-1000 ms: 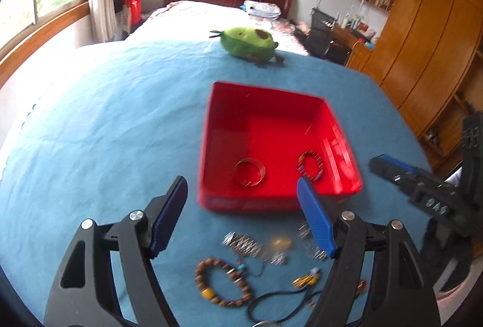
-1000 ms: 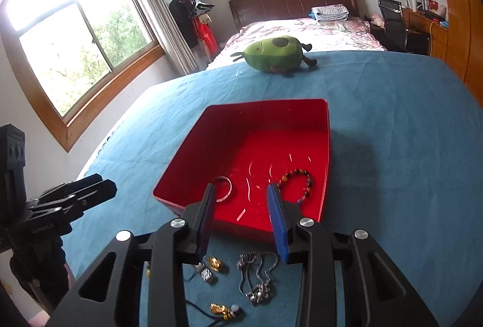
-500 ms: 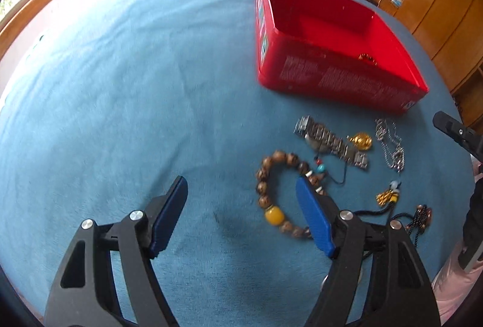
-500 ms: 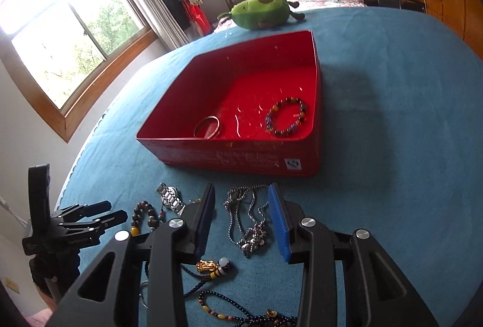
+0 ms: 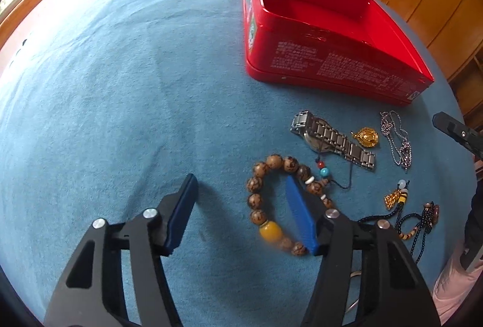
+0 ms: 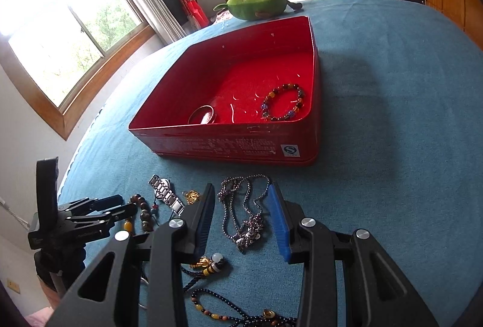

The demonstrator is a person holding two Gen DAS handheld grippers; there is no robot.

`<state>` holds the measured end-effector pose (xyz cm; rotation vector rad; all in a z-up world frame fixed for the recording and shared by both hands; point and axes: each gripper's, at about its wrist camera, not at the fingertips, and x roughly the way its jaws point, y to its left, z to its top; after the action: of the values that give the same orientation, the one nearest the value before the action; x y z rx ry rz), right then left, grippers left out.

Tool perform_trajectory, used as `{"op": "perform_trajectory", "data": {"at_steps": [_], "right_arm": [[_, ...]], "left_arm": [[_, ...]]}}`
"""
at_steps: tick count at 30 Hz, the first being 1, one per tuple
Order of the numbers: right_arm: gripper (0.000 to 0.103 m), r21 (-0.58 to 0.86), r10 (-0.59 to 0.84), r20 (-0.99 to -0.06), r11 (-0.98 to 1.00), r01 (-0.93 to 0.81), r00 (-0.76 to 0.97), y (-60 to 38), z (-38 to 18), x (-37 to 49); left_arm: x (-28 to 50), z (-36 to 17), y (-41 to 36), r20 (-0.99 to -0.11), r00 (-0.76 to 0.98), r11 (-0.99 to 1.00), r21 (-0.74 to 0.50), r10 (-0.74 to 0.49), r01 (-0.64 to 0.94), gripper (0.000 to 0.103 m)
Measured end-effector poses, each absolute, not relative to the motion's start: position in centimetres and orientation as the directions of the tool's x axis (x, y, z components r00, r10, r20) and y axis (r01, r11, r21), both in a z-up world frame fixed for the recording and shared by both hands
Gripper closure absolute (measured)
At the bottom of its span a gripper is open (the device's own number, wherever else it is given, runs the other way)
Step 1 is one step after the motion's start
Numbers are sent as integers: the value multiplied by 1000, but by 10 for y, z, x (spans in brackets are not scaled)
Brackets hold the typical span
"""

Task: Organize jewelry
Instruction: 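Move both tools back toward the remaining jewelry, then grip the brown wooden bead bracelet with left tool while right tool grips the silver chain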

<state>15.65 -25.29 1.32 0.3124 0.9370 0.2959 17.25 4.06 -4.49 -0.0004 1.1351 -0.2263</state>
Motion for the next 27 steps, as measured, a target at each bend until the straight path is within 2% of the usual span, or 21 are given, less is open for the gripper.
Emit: {"op": "perform_trajectory", "data": {"at_steps": [3,8,11,13,17,22,26,27], "right_arm": [[63,383,376,-745,917,-107,551,-253,10,158],[62,380,373,-771,920,-98,516,-249,-1,165],[58,377,375,-788,921,-99,488,-244,-10,169],[54,376,374,-798,922,-96,473,-242,-15,172],[53,359,364,-817,928,-99,447,-236,-22,175],[49,325,360,-831,933,-154,425,-219,-26,174],[58,258,319,-845,946,-196,429,-204,-27,174],[66,231,298,-848,952,-201,439,-202,-27,173]], "left_arm": [[173,-46,30,-896,404,973,-110,-185,203,52],[176,-46,27,-887,425,974,-101,-179,201,81],[180,-46,32,-882,431,977,-126,-191,174,93],[181,-46,40,-876,428,973,-171,-223,156,93],[180,-45,53,-861,424,959,-248,-282,134,93],[180,-41,66,-845,440,952,-284,-303,110,93],[181,-39,69,-841,451,953,-289,-299,92,93],[182,-39,68,-841,451,953,-288,-297,92,93]]}}
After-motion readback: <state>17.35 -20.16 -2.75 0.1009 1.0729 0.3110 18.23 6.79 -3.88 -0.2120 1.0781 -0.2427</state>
